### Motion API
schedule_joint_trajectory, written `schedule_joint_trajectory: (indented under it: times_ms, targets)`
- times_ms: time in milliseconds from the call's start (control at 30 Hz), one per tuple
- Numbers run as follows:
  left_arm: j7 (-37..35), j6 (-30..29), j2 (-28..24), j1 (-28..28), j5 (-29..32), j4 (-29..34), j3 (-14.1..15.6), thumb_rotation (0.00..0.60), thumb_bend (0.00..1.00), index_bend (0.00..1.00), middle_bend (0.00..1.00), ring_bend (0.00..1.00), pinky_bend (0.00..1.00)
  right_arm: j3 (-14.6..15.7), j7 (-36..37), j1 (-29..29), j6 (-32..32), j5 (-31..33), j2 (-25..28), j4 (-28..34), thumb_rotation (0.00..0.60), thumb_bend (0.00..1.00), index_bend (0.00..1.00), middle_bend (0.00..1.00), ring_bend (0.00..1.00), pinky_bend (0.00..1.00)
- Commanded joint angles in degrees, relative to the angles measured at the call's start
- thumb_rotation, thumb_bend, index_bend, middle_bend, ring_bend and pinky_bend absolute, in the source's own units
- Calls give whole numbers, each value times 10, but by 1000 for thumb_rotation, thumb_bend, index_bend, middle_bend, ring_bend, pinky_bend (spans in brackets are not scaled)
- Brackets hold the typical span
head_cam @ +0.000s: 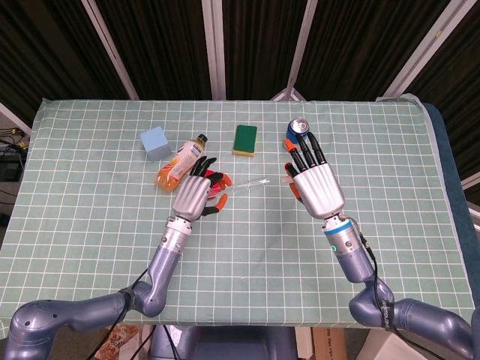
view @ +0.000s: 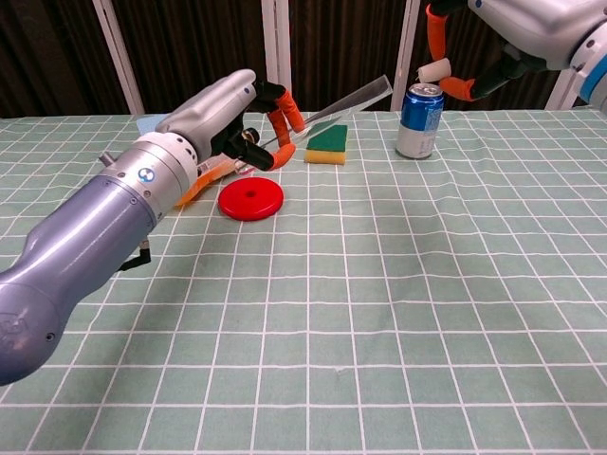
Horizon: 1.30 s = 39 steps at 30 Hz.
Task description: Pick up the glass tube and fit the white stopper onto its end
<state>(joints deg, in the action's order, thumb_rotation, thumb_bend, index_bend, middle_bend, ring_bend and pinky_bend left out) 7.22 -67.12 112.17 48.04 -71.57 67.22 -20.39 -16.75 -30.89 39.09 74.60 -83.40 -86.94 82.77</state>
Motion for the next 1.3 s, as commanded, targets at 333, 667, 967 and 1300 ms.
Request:
schedule_joint_trajectory:
  times_ms: [333,667,967,1300]
  targets:
    - [11,-3,14,8,6,2,-8,600,674,486,516,105,0,3,-3,1,4,5,-3,4,600,385,583,164,0,0]
    - [16,-4,17,11,9,6,-10,600,674,486,515,105,0,9,-5,0,7,4,-3,8,600,385,583,164,0,0]
    - [20,0,18,12,12,8,-10,600,674,486,515,105,0,9,-6,0,9,8,-4,11,600,385,583,164,0,0]
    - [23,-1,23,15,10,10,-8,600,674,486,515,105,0,12,-5,0,10,10,-5,10,600,385,583,164,0,0]
